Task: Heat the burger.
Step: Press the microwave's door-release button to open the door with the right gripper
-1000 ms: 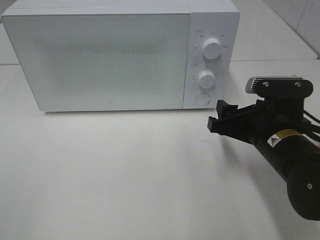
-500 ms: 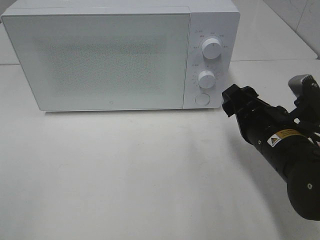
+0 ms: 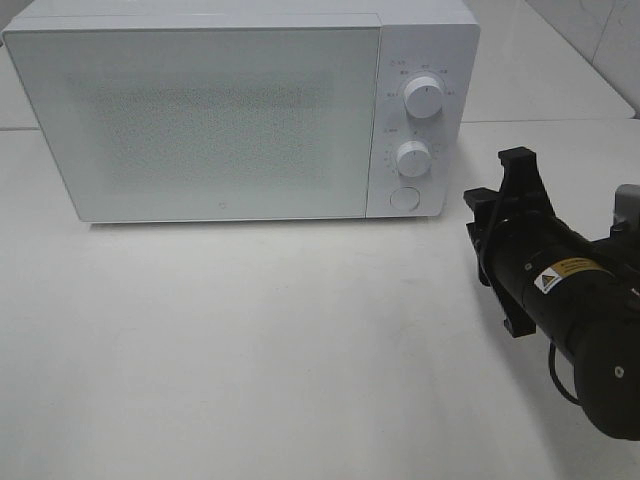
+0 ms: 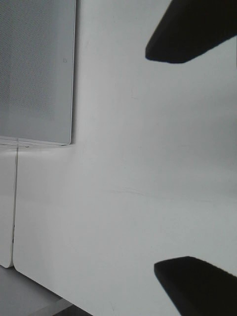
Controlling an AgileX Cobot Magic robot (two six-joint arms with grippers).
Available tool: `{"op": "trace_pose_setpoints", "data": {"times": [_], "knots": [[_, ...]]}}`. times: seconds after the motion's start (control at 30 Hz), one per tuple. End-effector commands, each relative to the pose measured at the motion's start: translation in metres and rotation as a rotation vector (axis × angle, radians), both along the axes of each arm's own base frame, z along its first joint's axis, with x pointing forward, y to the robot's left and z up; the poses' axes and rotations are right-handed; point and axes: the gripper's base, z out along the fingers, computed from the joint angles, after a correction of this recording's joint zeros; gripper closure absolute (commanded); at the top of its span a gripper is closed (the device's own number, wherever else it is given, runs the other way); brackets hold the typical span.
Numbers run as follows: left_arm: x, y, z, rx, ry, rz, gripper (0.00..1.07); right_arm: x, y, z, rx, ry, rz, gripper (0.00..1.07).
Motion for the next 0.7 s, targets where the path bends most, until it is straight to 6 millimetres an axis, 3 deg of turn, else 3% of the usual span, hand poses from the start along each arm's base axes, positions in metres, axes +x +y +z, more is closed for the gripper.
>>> {"op": "trace_pose_setpoints", "data": {"times": [0.03,0.07,0.43,0.7], "knots": [[-0.003,-0.001,0.000,-0.004,-0.033,-0.004,0.07,0.004,0.000,0.018,0.025,-0.182,-0.019,0.95],[-0.003,-0.001,0.000,-0.004,-0.033,-0.004,0.07,0.003,0.000,0.016,0.026,-0.165,-0.019,1.07],[-0.003,-0.001,0.000,-0.004,-0.033,-0.004,0.07,0.002,0.002,0.000,0.038,0.001,-0.026,1.07],[-0.003,-0.001,0.000,-0.004,-0.033,-0.004,0.07,0.014,0.014,-0.009,0.101,0.087,-0.029,1.07]]}}
